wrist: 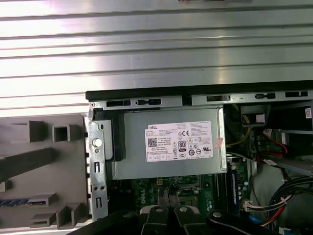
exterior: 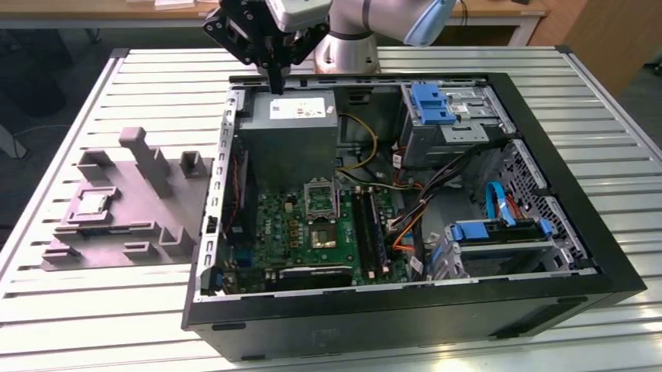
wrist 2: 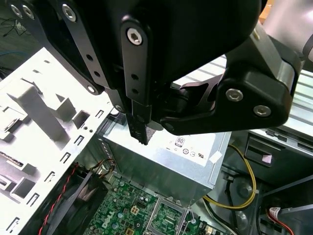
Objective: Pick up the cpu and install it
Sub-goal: 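Reach for the cpu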
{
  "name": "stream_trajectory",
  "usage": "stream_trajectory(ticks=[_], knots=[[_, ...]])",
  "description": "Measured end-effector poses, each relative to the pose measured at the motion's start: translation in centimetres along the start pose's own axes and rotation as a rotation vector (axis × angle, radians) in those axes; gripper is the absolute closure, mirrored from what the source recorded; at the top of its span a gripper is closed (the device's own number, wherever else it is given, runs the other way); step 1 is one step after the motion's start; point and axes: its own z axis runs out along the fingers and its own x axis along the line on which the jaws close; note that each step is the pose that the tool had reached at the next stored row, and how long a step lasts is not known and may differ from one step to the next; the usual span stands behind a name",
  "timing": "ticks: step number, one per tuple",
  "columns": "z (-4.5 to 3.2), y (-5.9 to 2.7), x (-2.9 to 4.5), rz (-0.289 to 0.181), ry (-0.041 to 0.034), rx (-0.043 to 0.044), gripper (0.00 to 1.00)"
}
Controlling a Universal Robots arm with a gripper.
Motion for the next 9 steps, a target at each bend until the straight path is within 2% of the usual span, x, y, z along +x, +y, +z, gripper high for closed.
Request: stream_trajectory(ticks=[9], knots=[[-0.01, -0.02, 0.3, 0.0, 0.0, 0.0, 0.89]])
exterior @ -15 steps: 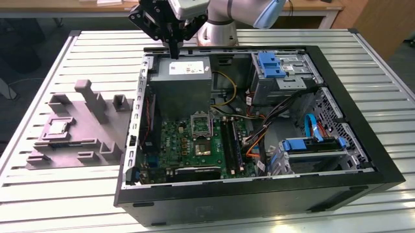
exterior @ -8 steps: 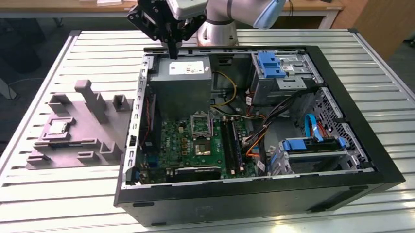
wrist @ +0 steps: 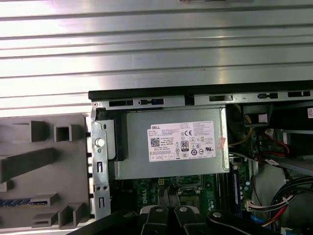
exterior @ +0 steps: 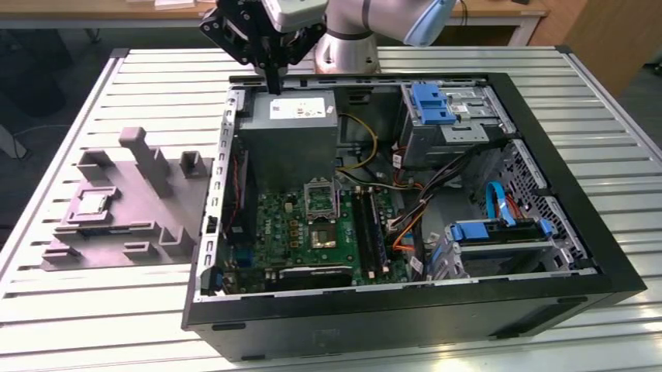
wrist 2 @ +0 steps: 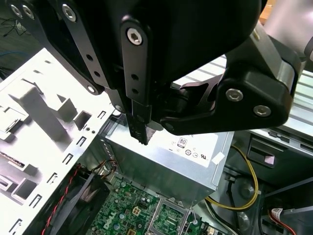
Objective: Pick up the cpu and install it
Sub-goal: 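Reach for the cpu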
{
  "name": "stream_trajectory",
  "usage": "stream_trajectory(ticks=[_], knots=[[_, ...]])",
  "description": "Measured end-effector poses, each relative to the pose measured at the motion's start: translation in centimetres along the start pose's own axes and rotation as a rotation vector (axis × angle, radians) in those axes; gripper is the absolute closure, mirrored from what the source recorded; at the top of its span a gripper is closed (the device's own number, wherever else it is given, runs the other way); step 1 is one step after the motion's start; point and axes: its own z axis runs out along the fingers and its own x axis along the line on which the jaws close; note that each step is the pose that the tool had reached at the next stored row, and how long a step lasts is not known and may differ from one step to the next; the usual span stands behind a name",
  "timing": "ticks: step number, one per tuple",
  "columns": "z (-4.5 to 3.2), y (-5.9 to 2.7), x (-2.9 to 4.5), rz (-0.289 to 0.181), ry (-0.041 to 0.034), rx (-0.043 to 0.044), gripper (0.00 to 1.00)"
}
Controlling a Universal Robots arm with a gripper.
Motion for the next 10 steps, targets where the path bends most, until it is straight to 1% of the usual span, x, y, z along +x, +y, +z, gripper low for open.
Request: stream_trajectory(ticks=[6, 10], knots=[[0.0, -0.02, 0.17, 0.0, 0.0, -0.0001, 0.89], [-0.01, -0.04, 0.46, 0.0, 0.0, 0.0, 0.89]])
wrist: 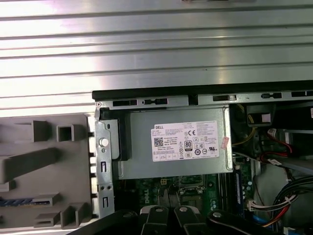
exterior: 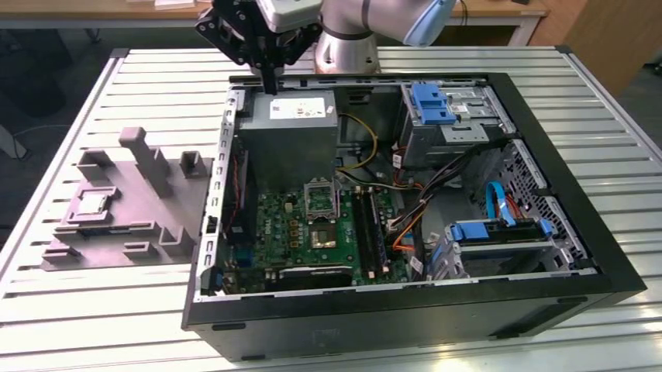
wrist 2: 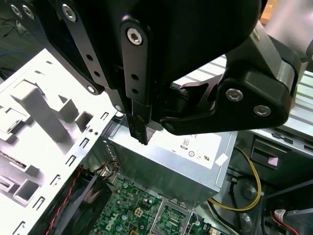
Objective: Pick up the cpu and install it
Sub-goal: 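Reach for the cpu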
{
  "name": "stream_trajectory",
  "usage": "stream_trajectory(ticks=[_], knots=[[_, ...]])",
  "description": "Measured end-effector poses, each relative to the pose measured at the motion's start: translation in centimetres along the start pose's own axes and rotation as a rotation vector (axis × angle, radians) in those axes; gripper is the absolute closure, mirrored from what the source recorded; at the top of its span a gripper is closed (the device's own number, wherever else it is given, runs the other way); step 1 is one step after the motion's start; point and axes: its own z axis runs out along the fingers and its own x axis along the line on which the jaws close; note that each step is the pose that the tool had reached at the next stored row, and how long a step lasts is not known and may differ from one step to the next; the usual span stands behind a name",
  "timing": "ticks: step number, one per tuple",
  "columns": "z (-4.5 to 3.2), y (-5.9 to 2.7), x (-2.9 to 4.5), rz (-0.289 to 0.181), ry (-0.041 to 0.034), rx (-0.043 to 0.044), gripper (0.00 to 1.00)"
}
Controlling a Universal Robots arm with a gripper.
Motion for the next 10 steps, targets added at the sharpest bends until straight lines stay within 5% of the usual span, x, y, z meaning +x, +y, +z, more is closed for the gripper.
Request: stream_trajectory(ticks=[10], knots=[[0.01, -0.03, 0.39, 0.0, -0.0001, -0.0001, 0.89]])
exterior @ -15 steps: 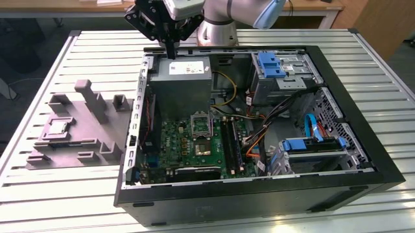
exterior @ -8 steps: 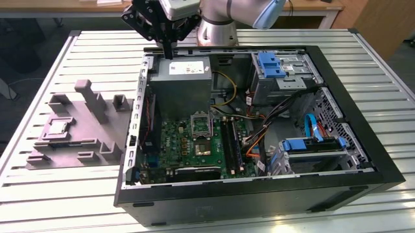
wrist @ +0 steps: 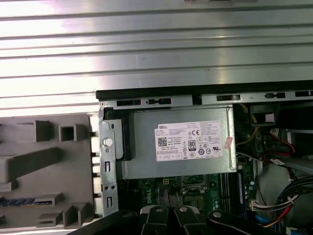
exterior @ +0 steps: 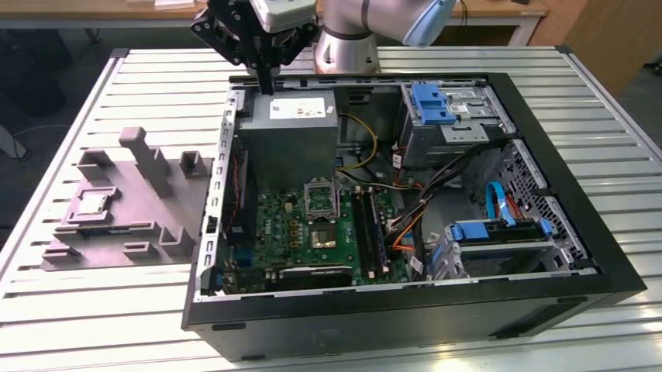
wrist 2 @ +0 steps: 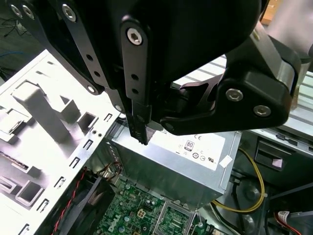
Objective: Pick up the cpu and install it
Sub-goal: 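Reach for the cpu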
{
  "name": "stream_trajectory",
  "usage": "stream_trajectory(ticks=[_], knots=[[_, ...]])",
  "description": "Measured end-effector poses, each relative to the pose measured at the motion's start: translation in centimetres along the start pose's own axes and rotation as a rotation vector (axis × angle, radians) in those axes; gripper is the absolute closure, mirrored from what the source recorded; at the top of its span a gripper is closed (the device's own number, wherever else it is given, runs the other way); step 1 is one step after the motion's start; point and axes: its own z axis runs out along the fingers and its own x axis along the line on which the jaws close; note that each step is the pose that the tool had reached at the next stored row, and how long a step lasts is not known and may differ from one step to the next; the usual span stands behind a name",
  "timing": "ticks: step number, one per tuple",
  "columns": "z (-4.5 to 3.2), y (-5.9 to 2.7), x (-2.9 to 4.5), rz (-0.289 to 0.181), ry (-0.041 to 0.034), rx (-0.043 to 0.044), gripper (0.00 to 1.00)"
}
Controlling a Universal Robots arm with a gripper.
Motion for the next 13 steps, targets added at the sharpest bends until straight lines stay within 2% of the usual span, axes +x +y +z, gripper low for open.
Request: stream_trajectory(ticks=[4, 6, 13], knots=[[0.0, -0.01, 0.1, 0.0, 0.0001, 0.0001, 0.89], [0.02, -0.03, 0.38, 0.0, 0.0, 0.0001, 0.89], [0.03, -0.04, 0.5, 0.0, 0.0001, 0.0001, 0.89]])
